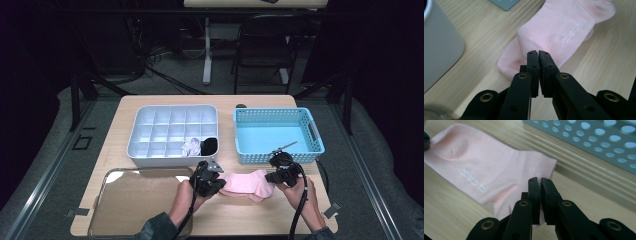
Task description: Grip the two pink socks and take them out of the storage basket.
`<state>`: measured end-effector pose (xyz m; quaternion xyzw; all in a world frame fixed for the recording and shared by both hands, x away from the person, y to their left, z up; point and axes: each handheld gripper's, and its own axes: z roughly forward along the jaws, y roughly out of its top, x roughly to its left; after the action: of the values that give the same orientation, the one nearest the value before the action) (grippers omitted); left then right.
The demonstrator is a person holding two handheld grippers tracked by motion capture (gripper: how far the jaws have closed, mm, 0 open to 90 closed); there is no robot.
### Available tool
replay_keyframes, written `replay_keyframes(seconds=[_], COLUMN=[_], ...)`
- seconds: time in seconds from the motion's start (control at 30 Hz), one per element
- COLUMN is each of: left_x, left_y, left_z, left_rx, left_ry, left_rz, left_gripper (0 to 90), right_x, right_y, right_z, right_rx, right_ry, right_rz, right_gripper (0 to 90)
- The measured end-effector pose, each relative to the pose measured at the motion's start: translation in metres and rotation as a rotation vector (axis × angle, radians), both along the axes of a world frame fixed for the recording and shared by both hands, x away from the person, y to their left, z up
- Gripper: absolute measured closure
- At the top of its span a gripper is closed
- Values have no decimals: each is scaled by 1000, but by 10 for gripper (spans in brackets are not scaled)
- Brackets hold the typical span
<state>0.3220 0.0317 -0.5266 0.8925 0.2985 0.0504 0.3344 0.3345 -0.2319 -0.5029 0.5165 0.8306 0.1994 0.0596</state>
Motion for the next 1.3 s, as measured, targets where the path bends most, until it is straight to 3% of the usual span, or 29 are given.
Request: replay_keyframes(seconds=[0.27,0.5,0.57,0.6,0.7,0.8,0.9,1.03,1.07,1.2,1.3], left_x=[8,10,10,10,10,12,13,14,14,14,13], left_y=[8,6,7,7,7,7,7,6,6,5,4], left_z=[-8,-15,-15,-15,-14,-15,-18,-19,-20,-21,-23], left_rx=[27,64,67,72,71,69,77,80,82,89,92], left_ry=[16,22,30,27,23,35,54,70,72,81,84], left_rz=[26,21,26,29,52,56,55,53,50,41,35], left_gripper=[877,858,753,753,615,559,553,559,569,587,601], right_x=[2,4,8,8,9,9,10,12,11,14,14], right_y=[11,15,11,11,0,-3,-2,1,3,0,1], right_z=[-13,-23,-28,-28,-26,-27,-31,-37,-41,-40,-41], right_rx=[-16,-39,-20,-20,-1,8,23,-8,22,-25,-28], right_ry=[9,3,44,44,58,69,93,116,91,133,142], right_rz=[41,34,36,36,18,-1,3,10,-24,14,23], right_gripper=[863,852,796,796,736,707,692,675,669,657,658])
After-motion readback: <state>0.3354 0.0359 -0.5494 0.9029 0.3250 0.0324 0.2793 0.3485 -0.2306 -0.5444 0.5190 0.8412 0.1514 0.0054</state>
